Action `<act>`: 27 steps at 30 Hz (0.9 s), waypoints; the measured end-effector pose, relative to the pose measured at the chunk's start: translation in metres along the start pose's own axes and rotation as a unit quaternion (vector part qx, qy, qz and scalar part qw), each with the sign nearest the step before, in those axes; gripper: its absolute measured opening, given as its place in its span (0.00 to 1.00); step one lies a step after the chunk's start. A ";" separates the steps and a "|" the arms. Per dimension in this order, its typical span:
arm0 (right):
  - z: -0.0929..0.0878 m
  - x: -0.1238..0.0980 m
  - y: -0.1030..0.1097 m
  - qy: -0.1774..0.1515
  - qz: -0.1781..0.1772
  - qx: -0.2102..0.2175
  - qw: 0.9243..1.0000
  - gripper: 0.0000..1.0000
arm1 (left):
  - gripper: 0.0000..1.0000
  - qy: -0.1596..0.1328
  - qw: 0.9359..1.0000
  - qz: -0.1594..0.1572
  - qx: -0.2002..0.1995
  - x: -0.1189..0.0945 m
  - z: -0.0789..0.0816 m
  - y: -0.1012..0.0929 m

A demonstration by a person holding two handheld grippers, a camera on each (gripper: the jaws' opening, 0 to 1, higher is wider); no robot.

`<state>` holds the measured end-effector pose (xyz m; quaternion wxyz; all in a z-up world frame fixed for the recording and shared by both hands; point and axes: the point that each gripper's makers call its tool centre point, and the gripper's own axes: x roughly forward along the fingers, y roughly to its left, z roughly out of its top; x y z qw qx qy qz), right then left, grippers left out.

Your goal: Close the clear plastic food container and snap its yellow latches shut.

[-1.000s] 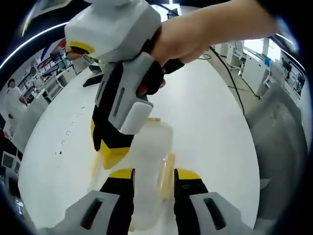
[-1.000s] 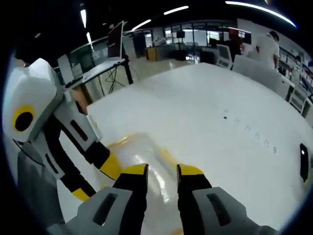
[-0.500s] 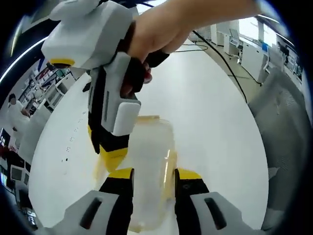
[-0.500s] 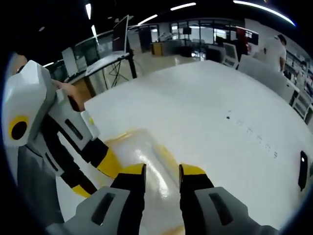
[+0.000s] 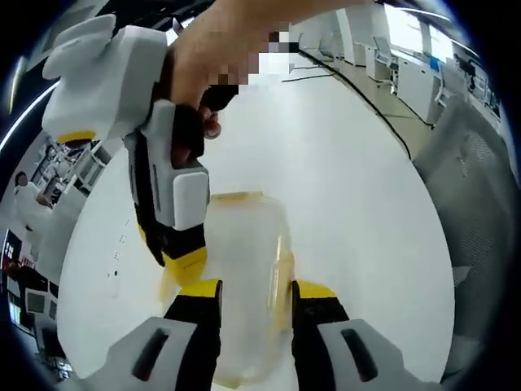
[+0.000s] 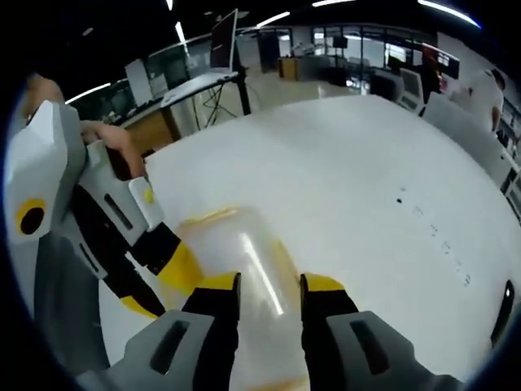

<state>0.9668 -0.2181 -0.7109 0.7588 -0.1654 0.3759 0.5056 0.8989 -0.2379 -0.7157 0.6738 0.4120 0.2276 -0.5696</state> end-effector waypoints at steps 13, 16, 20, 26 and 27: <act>0.001 0.005 0.001 0.057 0.058 -0.036 0.996 0.26 | 0.27 0.014 1.000 -0.003 0.025 0.002 -0.002 0.001; -0.001 0.005 0.001 0.074 0.072 -0.047 0.994 0.27 | 0.27 0.020 0.999 -0.009 0.032 0.002 -0.002 0.001; -0.002 0.006 0.001 0.091 0.088 -0.055 0.990 0.28 | 0.27 0.030 0.999 -0.020 0.037 0.003 -0.001 0.002; -0.003 0.006 0.002 0.118 0.103 -0.069 0.985 0.29 | 0.27 0.046 0.997 -0.040 0.040 0.003 0.000 0.002; -0.004 0.006 0.001 0.122 0.107 -0.073 0.984 0.29 | 0.27 0.049 0.997 -0.044 0.038 0.002 0.000 0.002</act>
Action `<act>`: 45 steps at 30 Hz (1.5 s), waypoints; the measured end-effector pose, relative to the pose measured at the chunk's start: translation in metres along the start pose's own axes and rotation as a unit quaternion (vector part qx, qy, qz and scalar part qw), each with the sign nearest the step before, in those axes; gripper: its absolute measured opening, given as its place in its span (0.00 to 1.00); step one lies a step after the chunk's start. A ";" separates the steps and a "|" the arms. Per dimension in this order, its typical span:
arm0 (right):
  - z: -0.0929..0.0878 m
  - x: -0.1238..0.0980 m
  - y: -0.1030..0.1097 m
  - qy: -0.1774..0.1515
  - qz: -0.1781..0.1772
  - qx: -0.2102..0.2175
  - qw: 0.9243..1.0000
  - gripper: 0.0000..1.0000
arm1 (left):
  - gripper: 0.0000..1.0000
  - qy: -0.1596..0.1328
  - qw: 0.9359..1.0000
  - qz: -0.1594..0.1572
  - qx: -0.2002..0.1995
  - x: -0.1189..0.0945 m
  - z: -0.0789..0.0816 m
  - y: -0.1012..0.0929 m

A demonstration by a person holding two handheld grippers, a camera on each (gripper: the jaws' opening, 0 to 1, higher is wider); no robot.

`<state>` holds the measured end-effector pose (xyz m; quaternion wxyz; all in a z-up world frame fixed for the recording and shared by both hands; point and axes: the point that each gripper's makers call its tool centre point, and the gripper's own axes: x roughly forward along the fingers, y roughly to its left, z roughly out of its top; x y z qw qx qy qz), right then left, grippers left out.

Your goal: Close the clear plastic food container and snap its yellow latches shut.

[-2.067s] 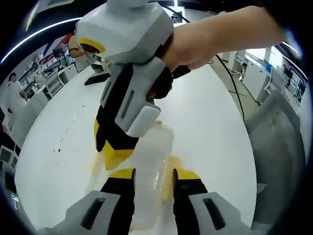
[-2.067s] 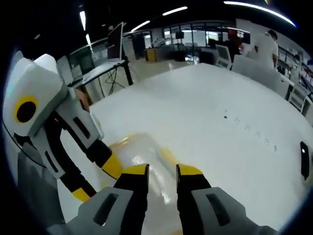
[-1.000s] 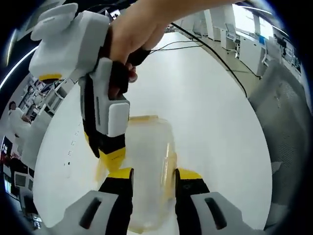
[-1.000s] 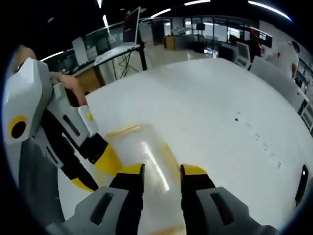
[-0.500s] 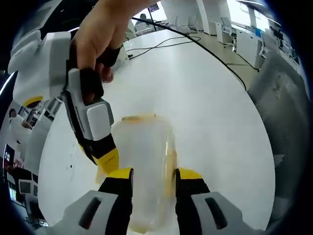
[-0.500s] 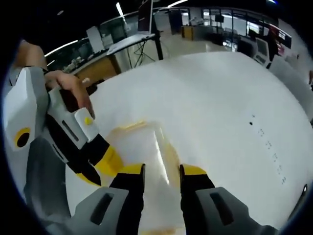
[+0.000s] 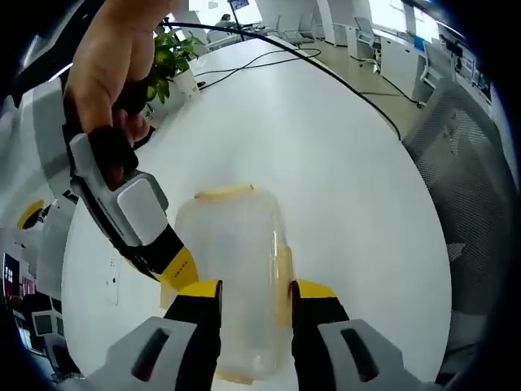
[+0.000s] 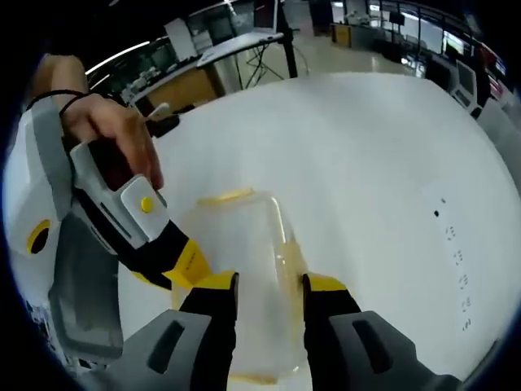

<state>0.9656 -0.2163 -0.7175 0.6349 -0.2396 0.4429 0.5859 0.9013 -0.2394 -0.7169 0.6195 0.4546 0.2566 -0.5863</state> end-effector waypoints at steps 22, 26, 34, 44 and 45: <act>-0.007 0.007 0.004 0.068 0.054 0.002 0.996 0.37 | 0.26 0.039 0.998 -0.054 0.005 0.000 -0.002 -0.002; -0.007 0.007 0.004 0.069 0.060 0.003 0.996 0.37 | 0.26 0.040 0.998 -0.055 0.006 0.000 -0.003 -0.002; -0.008 0.007 0.003 0.072 0.063 0.005 0.995 0.36 | 0.25 0.033 0.998 -0.058 -0.003 0.000 -0.004 -0.001; -0.009 0.007 -0.001 0.080 0.057 0.008 0.995 0.33 | 0.23 0.041 0.998 -0.054 -0.004 0.001 -0.004 -0.001; -0.009 0.008 -0.001 0.081 0.056 0.008 0.995 0.32 | 0.23 0.042 0.998 -0.055 -0.006 0.001 -0.004 0.000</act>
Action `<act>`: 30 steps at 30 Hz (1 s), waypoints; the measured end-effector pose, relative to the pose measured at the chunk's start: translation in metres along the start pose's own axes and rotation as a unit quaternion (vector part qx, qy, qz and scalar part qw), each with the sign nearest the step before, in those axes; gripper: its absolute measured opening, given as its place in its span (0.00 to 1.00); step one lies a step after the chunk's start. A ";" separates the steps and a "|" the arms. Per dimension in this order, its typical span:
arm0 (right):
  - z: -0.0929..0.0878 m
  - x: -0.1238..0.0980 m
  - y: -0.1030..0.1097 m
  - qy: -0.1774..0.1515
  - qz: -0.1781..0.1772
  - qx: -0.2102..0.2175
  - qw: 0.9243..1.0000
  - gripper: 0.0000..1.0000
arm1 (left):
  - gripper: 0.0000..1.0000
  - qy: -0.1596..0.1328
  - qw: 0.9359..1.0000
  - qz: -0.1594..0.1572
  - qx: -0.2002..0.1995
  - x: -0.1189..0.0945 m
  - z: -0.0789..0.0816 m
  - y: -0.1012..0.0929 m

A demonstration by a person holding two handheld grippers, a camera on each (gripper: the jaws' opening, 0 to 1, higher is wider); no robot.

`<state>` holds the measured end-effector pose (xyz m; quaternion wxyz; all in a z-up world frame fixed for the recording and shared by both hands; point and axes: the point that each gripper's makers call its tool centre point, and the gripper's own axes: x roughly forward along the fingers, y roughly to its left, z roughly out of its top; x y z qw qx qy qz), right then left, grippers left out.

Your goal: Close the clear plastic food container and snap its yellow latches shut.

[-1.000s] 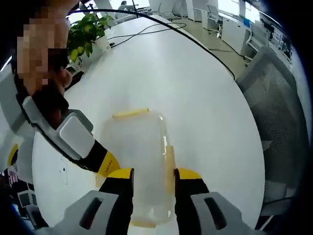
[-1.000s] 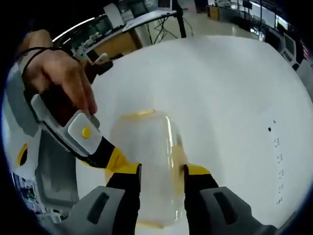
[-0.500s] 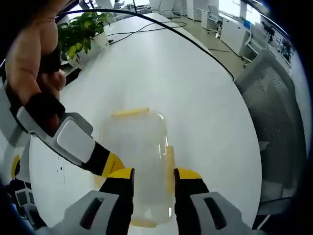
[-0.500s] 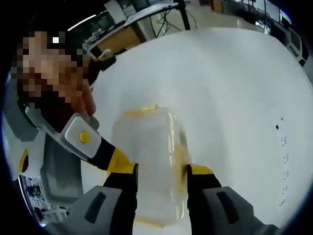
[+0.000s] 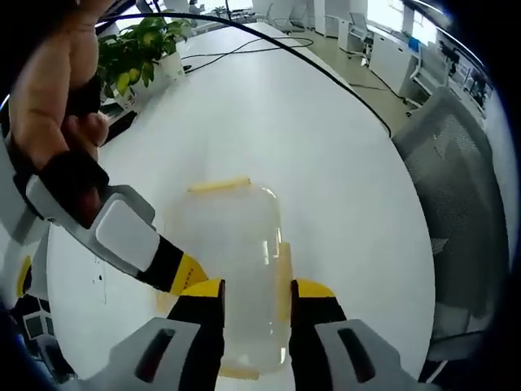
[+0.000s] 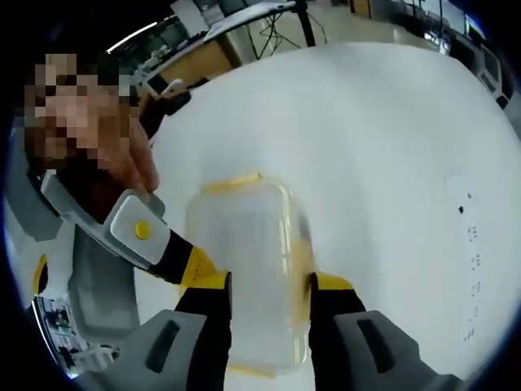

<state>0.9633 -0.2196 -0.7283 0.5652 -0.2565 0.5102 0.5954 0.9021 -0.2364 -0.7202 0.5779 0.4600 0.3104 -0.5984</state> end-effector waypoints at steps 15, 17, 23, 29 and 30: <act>0.001 0.004 0.000 0.001 -0.003 0.006 1.000 0.28 | 0.20 0.014 0.999 0.030 0.008 0.002 -0.001 0.005; 0.000 0.004 0.001 0.000 -0.003 0.006 1.000 0.28 | 0.21 0.019 0.999 0.029 0.011 0.003 0.000 0.005; -0.002 0.001 0.005 -0.003 -0.002 0.006 1.000 0.30 | 0.22 0.031 0.999 0.032 0.007 0.002 0.001 0.006; -0.009 0.000 0.016 0.003 0.012 0.001 1.000 0.32 | 0.24 0.033 0.999 0.021 -0.001 0.001 0.007 -0.002; -0.008 -0.001 0.018 0.001 0.009 -0.002 1.000 0.33 | 0.24 0.034 0.999 0.023 0.001 0.001 0.007 -0.002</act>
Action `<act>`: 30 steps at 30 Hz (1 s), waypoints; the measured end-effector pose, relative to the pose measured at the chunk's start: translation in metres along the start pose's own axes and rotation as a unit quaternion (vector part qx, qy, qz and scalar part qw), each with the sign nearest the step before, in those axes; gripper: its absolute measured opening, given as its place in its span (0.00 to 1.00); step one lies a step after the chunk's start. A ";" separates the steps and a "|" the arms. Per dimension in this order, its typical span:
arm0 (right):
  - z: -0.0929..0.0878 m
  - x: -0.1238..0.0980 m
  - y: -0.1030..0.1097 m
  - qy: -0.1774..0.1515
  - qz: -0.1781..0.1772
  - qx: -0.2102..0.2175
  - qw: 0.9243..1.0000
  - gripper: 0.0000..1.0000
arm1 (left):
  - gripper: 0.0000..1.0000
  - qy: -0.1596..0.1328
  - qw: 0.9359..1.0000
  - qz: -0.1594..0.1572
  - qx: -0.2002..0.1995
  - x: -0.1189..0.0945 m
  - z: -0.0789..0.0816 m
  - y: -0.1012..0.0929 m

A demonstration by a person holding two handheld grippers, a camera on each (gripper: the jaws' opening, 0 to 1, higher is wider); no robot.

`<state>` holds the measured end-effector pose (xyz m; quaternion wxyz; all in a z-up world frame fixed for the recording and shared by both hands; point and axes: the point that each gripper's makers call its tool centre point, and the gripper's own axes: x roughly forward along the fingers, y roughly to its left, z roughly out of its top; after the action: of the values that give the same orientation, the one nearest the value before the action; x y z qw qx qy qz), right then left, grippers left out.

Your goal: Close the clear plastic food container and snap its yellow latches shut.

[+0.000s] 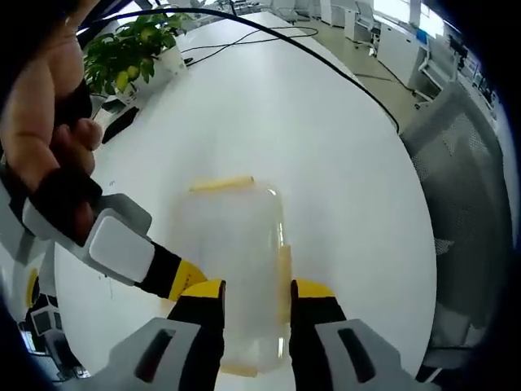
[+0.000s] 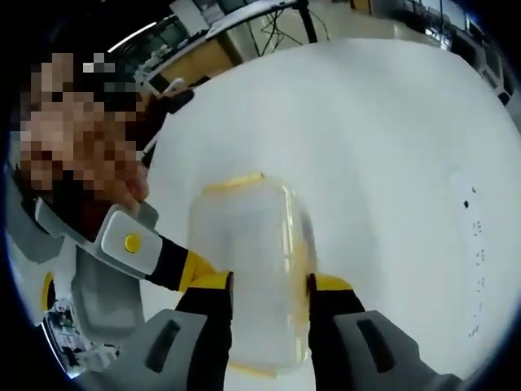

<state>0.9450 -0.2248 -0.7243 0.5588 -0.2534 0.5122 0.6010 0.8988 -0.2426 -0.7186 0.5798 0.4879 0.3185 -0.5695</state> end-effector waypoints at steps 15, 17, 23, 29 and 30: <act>0.012 -0.018 -0.006 -0.025 -0.050 0.015 0.998 0.35 | 0.35 -0.023 0.999 0.026 0.015 -0.015 -0.002 0.001; 0.012 -0.020 -0.003 -0.025 -0.052 0.017 0.998 0.34 | 0.35 -0.020 0.999 0.033 0.019 -0.018 -0.004 0.002; 0.009 -0.029 0.003 -0.021 -0.064 0.018 0.998 0.34 | 0.35 -0.022 0.999 0.036 0.016 -0.029 -0.008 -0.002; 0.012 -0.040 0.009 -0.030 -0.078 0.022 0.996 0.35 | 0.35 -0.027 0.999 0.039 0.003 -0.040 -0.011 -0.003; 0.013 -0.042 0.011 -0.036 -0.080 0.024 0.996 0.35 | 0.35 -0.026 0.999 0.043 0.002 -0.043 -0.012 -0.003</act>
<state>0.9489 -0.2286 -0.6789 0.6288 -0.2586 0.4842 0.5508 0.8921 -0.2166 -0.6833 0.6107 0.4873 0.2806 -0.5576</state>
